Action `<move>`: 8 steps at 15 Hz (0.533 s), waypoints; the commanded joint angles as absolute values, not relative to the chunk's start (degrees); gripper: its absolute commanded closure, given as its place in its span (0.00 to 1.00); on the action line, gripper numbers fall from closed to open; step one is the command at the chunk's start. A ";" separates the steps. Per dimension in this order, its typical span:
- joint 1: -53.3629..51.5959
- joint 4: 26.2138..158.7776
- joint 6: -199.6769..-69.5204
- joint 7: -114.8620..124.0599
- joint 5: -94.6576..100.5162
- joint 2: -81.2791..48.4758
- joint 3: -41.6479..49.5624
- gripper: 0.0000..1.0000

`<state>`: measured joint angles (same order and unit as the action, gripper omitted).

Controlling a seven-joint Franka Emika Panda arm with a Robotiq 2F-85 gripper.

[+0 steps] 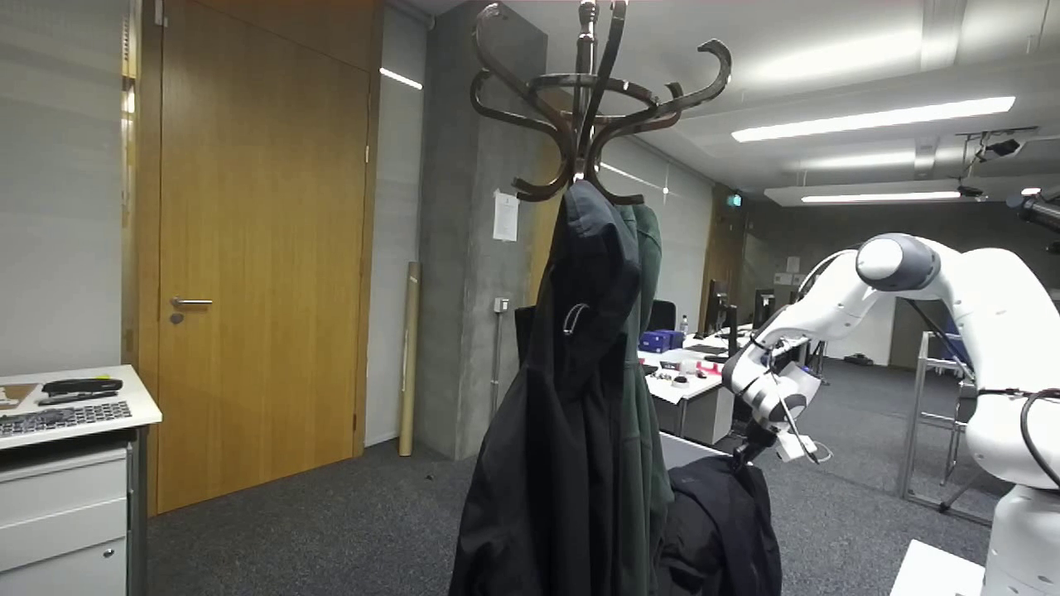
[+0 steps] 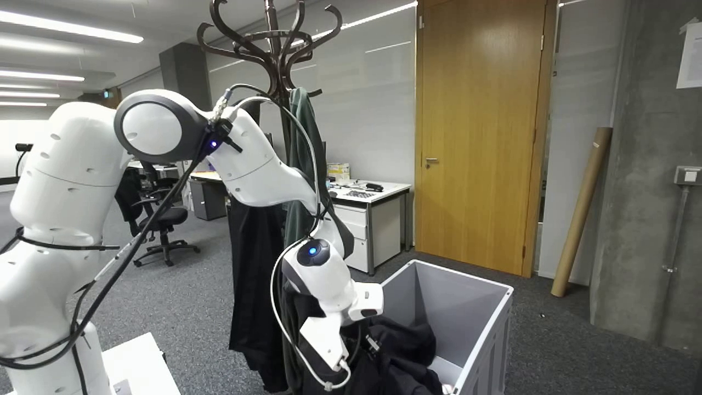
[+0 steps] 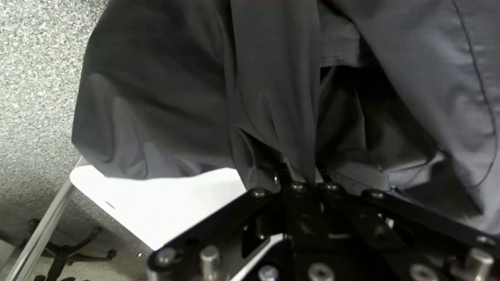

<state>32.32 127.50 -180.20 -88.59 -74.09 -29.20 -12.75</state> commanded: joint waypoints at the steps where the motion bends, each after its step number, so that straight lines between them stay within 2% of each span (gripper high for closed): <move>1: 34.23 127.41 -180.96 -90.03 -79.94 -20.82 -16.01 0.99; 8: 34.37 118.80 -178.98 -92.85 -90.63 -14.21 -17.94 0.99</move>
